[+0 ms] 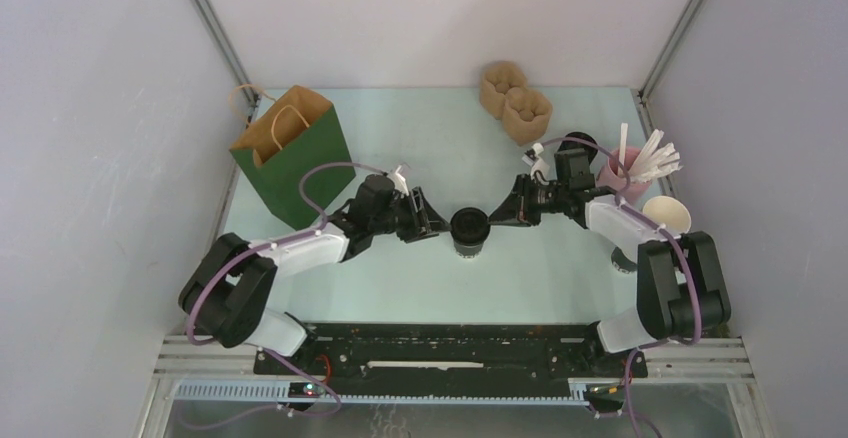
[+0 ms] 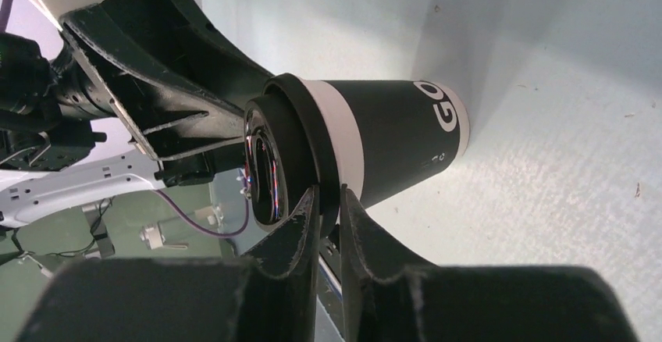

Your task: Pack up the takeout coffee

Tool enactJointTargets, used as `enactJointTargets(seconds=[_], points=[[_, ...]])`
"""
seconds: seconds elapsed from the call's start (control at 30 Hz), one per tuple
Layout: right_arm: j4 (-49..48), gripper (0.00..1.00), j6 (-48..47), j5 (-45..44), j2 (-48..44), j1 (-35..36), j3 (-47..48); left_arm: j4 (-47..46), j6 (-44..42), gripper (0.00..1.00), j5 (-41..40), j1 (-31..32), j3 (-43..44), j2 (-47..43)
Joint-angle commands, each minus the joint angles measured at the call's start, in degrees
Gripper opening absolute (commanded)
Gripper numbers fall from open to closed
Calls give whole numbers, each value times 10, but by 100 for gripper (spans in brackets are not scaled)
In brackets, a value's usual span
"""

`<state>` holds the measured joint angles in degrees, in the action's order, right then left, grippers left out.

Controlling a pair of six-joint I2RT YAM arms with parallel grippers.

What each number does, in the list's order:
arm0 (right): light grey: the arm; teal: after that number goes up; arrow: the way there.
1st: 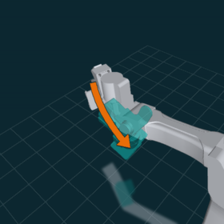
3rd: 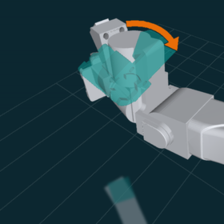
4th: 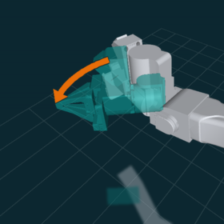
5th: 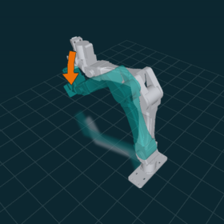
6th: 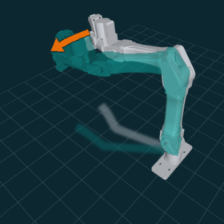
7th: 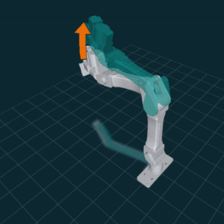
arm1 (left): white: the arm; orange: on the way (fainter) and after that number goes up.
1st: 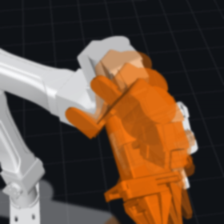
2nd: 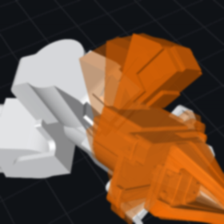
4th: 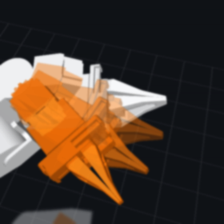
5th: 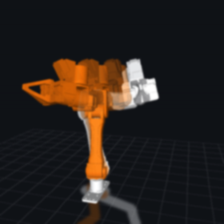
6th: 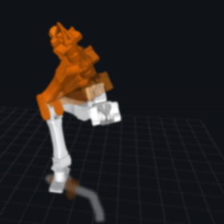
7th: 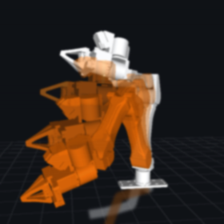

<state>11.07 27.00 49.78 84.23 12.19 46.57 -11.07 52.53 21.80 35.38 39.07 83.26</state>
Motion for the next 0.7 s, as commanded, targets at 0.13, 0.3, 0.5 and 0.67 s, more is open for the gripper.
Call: enactJointTargets(seconds=[0.13,0.3,0.5,0.67], points=[[-94,19,37,17,54,9,-46,35,-29,49,-39,3,-37,16],[-158,20,53,11,79,-2,-96,33,-33,48,-47,3,-43,24],[-219,18,90,8,92,-20,-136,37,-38,48,-57,3,-57,20],[-149,16,95,-66,112,-3,-95,35,-38,47,-57,3,-56,31]])
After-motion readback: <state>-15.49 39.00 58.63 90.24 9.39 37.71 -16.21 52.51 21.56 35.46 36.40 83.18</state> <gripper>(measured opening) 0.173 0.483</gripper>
